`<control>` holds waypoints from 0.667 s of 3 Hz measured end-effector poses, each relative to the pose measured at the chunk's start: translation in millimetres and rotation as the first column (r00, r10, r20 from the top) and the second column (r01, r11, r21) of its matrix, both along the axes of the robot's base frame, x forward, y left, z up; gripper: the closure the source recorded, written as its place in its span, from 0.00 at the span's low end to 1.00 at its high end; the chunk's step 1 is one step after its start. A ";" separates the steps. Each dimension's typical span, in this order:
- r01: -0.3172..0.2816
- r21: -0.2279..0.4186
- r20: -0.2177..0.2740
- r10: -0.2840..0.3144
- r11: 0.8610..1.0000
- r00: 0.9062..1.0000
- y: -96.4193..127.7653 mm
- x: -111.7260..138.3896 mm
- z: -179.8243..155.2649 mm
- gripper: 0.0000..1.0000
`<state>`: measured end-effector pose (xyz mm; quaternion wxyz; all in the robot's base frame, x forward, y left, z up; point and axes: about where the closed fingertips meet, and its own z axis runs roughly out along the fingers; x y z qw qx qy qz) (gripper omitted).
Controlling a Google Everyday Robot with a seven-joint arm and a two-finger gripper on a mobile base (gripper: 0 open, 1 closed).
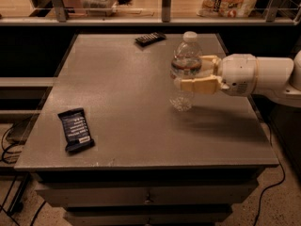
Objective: Place water bottle upright
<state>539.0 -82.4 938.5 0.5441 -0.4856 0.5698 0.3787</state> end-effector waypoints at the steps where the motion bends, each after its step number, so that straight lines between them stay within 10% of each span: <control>1: -0.002 0.014 -0.017 0.002 1.000 1.000 9.8 -5.3 -15.8 0.85; 2: -0.007 0.029 -0.018 0.007 1.000 1.000 18.4 -9.2 -26.2 0.67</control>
Offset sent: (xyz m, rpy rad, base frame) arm -0.0130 0.0232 -0.0399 0.0463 0.0182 0.0033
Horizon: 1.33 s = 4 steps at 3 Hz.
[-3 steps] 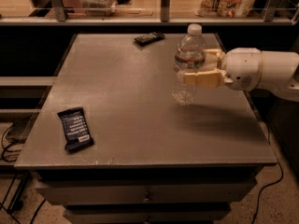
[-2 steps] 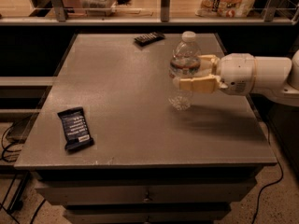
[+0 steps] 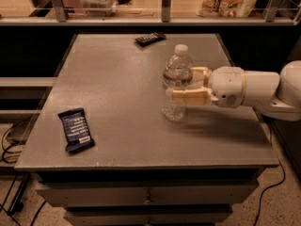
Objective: Place water bottle upright
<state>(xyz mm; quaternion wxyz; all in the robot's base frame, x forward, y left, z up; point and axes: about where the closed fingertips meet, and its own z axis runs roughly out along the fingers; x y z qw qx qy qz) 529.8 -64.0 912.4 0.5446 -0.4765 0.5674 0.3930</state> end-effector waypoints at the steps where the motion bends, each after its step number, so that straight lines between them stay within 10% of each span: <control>1: -0.004 -0.002 0.012 0.004 1.000 1.000 3.9 -2.2 -2.1 0.44; 3: -0.005 -0.037 0.042 0.006 0.999 0.999 5.6 -5.7 8.5 0.00; 4: -0.005 -0.037 0.042 0.006 0.999 0.999 5.6 -5.7 8.5 0.00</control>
Offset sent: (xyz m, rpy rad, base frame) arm -0.0044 0.0023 0.0002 -0.0258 -0.0344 -0.0020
